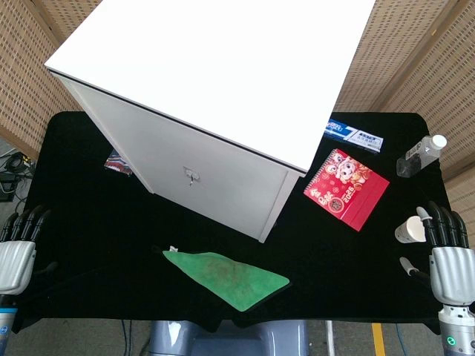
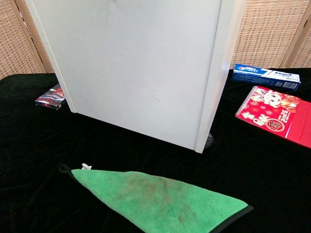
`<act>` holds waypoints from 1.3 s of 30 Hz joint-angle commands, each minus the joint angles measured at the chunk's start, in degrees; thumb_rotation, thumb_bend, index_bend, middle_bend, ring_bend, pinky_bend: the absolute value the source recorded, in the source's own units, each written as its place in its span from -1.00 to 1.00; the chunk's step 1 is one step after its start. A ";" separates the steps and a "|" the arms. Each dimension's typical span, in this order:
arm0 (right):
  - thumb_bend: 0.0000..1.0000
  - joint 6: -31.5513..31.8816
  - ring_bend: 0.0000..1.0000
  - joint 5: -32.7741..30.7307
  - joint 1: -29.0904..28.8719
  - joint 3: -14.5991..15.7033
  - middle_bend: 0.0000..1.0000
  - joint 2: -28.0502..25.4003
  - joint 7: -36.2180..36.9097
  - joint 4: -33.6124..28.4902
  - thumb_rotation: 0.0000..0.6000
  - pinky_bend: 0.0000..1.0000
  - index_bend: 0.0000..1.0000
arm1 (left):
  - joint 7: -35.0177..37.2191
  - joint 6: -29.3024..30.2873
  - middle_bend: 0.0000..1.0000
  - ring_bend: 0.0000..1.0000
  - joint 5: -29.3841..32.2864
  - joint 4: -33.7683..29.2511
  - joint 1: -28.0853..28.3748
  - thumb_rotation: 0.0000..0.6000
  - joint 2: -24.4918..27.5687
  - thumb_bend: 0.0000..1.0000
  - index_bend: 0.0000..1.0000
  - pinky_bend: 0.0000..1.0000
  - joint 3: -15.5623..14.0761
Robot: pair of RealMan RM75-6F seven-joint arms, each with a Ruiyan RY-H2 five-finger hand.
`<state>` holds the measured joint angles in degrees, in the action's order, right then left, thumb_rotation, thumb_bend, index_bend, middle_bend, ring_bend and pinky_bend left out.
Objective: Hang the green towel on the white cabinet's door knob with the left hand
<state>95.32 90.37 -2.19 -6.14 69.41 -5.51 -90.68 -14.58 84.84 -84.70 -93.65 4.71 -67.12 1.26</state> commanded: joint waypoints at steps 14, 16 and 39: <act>-0.82 0.03 -1.00 0.03 0.04 -0.23 -1.00 -0.36 1.09 -0.04 1.00 -1.00 -0.86 | -0.55 -0.43 -1.00 -1.00 -0.04 -0.42 0.04 1.00 0.21 -0.84 -1.00 -1.00 -0.22; -0.82 0.06 -1.00 0.17 0.00 -0.25 -1.00 -0.32 1.00 0.04 1.00 -1.00 -0.86 | -0.63 -0.46 -1.00 -1.00 0.00 -0.52 0.07 1.00 0.24 -0.84 -1.00 -1.00 -0.18; -0.82 -2.50 -1.00 1.23 -0.41 1.86 -1.00 -2.45 1.81 -0.46 1.00 -1.00 -1.00 | -0.96 -0.21 -1.00 -1.00 -2.44 -1.24 -0.14 1.00 -0.75 -0.59 -1.00 -1.00 -1.57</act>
<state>95.90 93.57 -2.41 -5.65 69.39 -2.72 -88.64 -15.18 85.08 -87.37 -94.49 4.33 -68.21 0.04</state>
